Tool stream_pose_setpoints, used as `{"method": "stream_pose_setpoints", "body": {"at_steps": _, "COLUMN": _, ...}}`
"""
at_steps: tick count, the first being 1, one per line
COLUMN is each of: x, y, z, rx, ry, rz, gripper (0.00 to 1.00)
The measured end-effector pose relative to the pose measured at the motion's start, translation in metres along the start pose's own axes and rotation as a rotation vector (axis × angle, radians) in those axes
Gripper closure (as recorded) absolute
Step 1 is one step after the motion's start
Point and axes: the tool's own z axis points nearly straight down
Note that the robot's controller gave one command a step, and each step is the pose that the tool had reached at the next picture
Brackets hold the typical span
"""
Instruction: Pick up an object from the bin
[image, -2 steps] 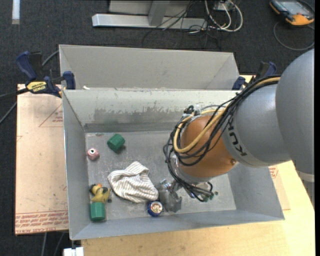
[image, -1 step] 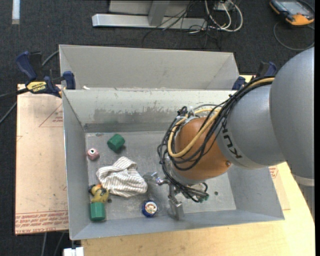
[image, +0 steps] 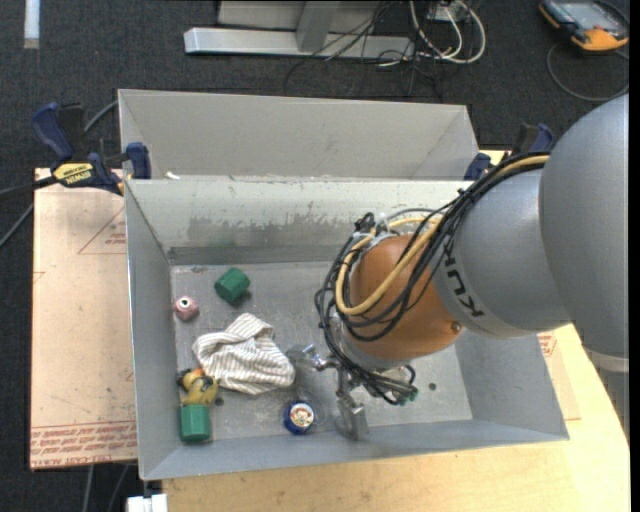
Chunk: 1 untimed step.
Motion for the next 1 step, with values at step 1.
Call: {"method": "stream_pose_setpoints", "body": {"at_steps": 1, "x": -0.0181, "y": 0.0347, "z": 0.0006, "rx": 0.004, "ry": -0.008, "rz": -0.131, "gripper": 0.00}}
